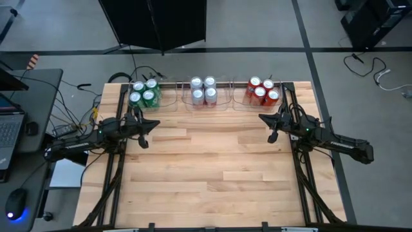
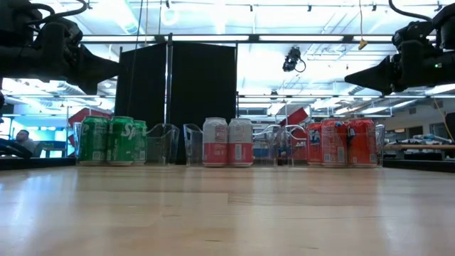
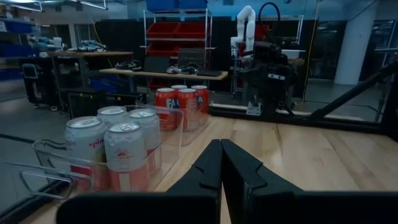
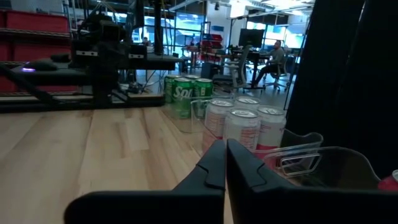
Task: Sort soda cans
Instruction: Return to Home Position
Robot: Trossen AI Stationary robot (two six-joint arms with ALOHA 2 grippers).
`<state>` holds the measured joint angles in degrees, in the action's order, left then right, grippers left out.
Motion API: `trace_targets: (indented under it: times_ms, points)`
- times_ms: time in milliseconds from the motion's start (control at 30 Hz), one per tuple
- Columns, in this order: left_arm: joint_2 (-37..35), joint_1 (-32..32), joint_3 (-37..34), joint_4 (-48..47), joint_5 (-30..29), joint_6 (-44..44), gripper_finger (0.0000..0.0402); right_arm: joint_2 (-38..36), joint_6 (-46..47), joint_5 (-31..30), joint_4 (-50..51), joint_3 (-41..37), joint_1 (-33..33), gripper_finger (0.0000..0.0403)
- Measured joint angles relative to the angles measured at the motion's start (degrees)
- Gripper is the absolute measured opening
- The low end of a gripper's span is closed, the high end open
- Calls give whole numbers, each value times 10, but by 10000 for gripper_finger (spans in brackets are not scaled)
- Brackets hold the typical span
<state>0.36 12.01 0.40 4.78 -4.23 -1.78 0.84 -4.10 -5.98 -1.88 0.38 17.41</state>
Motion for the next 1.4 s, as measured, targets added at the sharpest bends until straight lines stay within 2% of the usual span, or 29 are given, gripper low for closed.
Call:
trace_targets:
  times_ms: [1400]
  points:
    - [0,0,0,0,2,0,10,0,0,0,0,0,0,7]
